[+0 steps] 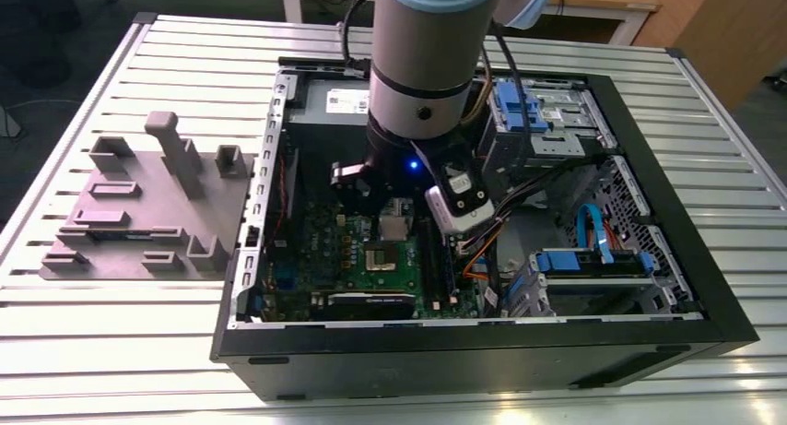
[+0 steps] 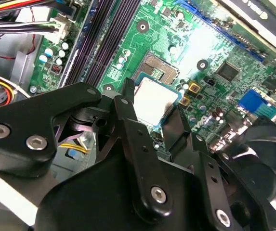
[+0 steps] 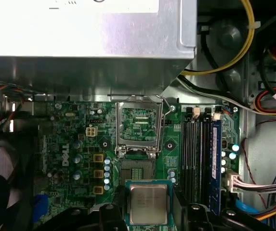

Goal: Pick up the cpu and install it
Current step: 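Place the cpu into insertion slot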

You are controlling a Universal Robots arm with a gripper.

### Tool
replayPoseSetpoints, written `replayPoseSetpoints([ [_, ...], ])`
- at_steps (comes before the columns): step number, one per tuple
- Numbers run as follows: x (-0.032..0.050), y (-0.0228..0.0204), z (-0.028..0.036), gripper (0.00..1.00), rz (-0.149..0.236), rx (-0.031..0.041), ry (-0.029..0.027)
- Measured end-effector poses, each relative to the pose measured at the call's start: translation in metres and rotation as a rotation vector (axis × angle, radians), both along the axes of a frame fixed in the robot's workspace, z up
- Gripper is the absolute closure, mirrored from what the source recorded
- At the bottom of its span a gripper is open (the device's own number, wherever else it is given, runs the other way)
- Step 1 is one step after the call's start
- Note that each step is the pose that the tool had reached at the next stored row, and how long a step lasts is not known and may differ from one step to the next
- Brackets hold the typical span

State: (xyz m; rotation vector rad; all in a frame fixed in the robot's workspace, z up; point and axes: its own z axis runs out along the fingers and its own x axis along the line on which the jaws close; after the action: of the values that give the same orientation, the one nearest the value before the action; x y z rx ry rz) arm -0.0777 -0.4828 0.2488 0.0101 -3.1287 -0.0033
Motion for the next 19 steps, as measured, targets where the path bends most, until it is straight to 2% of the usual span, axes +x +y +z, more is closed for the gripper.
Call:
replayPoseSetpoints([
  [7,-0.0002,-0.0027,-0.0112,0.53,0.000,0.0003,0.0001],
  [13,-0.0004,-0.0030,-0.0215,0.53,0.000,0.0002,0.0004],
  [19,-0.0005,-0.0030,-0.0221,0.53,0.000,0.0001,0.0004],
])
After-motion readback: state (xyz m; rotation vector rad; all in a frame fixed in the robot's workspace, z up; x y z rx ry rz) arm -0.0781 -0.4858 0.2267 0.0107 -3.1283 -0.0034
